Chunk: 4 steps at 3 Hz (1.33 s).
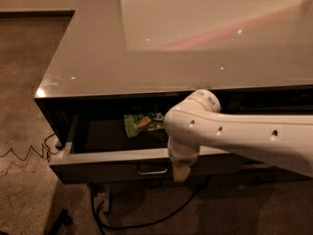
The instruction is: Open top drawer
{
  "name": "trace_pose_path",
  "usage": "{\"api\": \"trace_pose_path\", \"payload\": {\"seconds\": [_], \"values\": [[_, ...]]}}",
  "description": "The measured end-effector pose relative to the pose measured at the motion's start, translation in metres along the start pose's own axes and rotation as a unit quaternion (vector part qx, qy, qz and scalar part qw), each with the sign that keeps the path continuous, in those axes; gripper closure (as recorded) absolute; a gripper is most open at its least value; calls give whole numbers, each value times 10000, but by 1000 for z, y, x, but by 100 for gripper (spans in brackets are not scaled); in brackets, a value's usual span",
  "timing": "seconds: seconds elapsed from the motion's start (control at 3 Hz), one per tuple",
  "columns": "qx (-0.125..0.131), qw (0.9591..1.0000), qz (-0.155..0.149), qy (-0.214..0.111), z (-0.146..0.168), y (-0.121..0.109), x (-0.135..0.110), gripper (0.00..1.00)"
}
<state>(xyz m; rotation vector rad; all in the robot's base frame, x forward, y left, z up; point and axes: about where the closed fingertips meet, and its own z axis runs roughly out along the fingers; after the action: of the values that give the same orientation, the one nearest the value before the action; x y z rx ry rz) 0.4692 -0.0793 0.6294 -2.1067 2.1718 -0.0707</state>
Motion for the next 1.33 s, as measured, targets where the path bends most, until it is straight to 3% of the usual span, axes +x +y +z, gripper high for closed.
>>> {"api": "trace_pose_path", "payload": {"seconds": [0.33,0.67,1.33], "values": [[-191,9998,90,59,8,24,7,0],[-188,9998,90,42,8,24,7,0],[348,9982,-282,-409,-21,38,20,0]]}}
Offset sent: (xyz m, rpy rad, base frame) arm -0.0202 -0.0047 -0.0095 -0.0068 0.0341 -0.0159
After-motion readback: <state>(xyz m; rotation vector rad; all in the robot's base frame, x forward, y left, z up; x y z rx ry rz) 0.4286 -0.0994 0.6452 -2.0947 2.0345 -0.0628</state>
